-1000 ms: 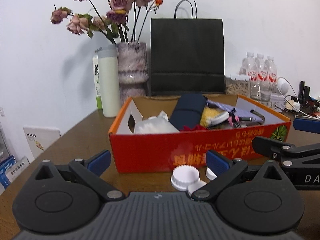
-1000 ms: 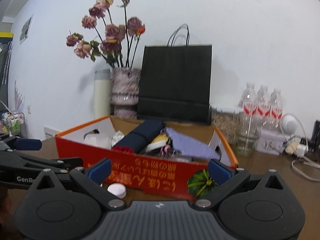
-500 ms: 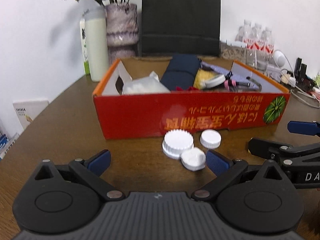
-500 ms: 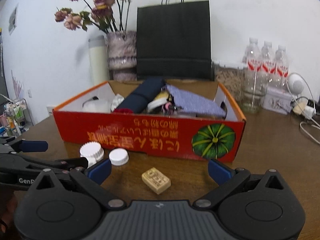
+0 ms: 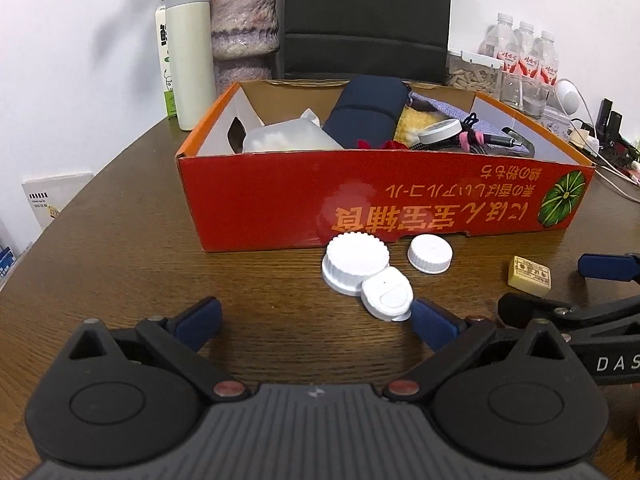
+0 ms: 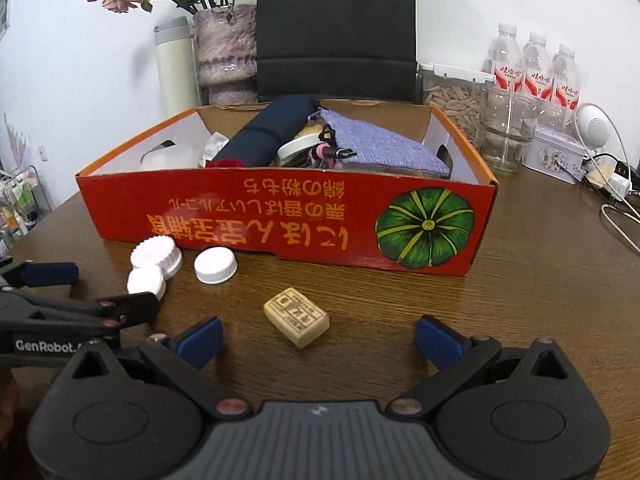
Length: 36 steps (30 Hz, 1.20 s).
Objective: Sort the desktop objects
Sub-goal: 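Move the left gripper to the small white cap while the right gripper reaches the beige wooden block, then close the left gripper on the small white cap while the right gripper grasps the beige block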
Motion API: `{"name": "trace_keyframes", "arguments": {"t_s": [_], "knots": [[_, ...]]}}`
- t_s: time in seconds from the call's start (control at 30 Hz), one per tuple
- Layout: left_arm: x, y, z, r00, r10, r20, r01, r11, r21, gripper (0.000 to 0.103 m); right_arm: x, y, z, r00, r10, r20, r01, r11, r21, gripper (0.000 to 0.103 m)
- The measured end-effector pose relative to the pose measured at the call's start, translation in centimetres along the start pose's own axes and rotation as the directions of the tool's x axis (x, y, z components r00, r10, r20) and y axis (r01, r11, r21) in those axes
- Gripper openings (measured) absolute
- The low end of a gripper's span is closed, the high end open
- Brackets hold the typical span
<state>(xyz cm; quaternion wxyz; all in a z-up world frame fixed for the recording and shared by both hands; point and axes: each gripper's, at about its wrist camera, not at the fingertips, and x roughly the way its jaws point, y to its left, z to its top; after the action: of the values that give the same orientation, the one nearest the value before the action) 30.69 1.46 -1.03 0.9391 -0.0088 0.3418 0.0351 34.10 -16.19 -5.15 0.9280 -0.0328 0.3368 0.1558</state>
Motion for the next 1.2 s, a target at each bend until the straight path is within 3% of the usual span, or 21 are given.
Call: {"name": "trace_keyframes", "arguments": {"t_s": [0.47, 0.57, 0.73, 0.87, 0.93, 0.97, 1.2], "knots": [[0.6, 0.0, 0.5, 1.000, 0.023, -0.001, -0.023, 1.000, -0.017, 0.102, 1.0, -0.2, 0.8, 1.000, -0.010, -0.008, 0.010, 1.000, -0.016, 0.103], [0.5, 0.0, 0.5, 1.000, 0.019, 0.005, -0.019, 1.000, -0.015, 0.098, 1.0, -0.1, 0.8, 1.000, -0.007, -0.006, 0.007, 1.000, -0.021, 0.102], [0.0, -0.6, 0.4, 1.000, -0.007, 0.027, 0.006, 1.000, 0.004, 0.081, 0.4, 0.6, 0.6, 1.000, 0.019, 0.016, -0.019, 0.999, -0.048, 0.082], [-0.8, -1.2, -0.1, 0.998, -0.042, 0.048, 0.041, 0.999, 0.027, 0.049, -0.2, 1.2, 0.4, 0.998, 0.050, 0.035, -0.048, 0.996, -0.074, 0.059], [-1.0, -1.4, -0.3, 0.997, -0.062, 0.055, 0.060, 0.998, 0.036, 0.029, -0.5, 1.4, 0.3, 0.997, 0.059, 0.041, -0.056, 0.995, -0.084, 0.037], [-1.1, -1.4, -0.3, 0.996, -0.068, 0.056, 0.066, 0.997, 0.038, 0.028, -0.6, 1.5, 0.3, 0.997, 0.066, 0.043, -0.062, 0.994, -0.088, 0.032], [-1.1, -0.9, -0.3, 0.994, -0.096, 0.061, 0.096, 0.995, 0.009, 0.026, -0.7, 1.5, 0.2, 0.997, 0.070, 0.044, -0.066, 0.994, -0.081, 0.032]]}}
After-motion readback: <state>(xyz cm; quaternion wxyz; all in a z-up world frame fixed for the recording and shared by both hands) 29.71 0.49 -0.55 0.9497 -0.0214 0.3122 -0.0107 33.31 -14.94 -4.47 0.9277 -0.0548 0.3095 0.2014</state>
